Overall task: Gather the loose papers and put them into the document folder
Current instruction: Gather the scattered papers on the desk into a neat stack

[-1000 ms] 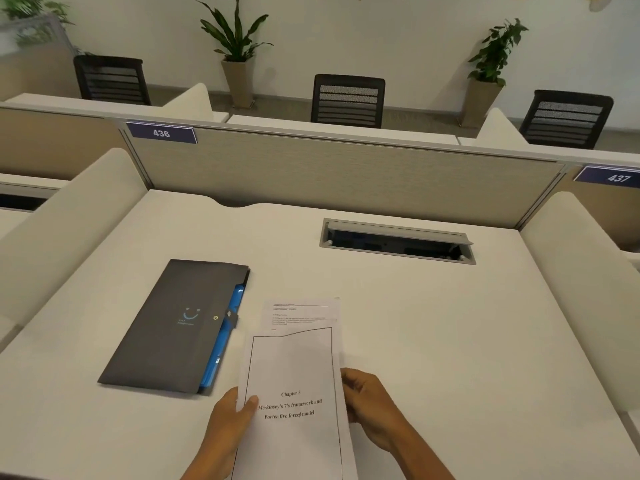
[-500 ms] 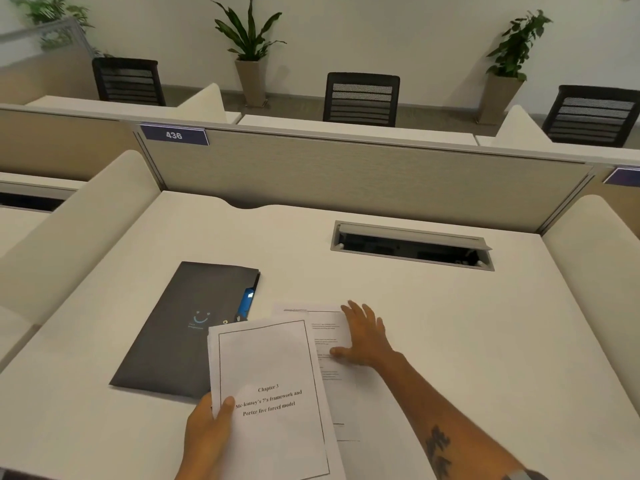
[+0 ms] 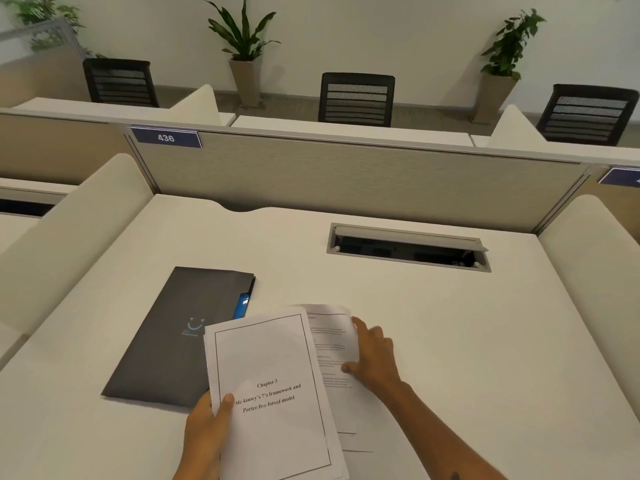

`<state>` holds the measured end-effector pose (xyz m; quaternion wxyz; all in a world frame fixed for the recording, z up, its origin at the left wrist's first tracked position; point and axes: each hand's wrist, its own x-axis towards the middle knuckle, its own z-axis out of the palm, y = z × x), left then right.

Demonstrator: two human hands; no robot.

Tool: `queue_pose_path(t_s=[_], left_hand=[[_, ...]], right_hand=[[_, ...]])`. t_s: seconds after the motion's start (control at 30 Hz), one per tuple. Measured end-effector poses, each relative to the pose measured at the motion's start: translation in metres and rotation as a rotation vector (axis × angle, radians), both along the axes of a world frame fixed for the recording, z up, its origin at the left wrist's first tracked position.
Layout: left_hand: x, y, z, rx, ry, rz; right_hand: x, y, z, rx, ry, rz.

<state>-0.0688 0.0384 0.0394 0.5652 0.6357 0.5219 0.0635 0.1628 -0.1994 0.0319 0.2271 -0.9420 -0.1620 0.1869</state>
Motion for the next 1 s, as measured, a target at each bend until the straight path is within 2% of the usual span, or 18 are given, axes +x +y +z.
queue_pose_path(t_s=[0.33, 0.5, 0.6, 0.73, 1.0], left_hand=[[0.012, -0.007, 0.006, -0.088, -0.059, -0.006], [0.018, -0.014, 0.014, -0.116, -0.095, -0.076], [0.022, -0.018, 0.020, -0.099, -0.095, -0.131], [0.026, -0.023, 0.019, -0.121, -0.059, -0.168], [0.026, -0.037, 0.017, -0.136, 0.021, -0.308]], right_hand=[[-0.049, -0.047, -0.010, 0.553, 0.272, -0.419], [-0.067, -0.062, 0.001, 0.770, 0.468, -0.523], [-0.073, -0.065, 0.008, 0.890, 0.609, -0.506], [-0.082, -0.062, 0.012, 0.944, 0.680, -0.479], [-0.103, -0.042, 0.017, 0.875, 0.732, -0.372]])
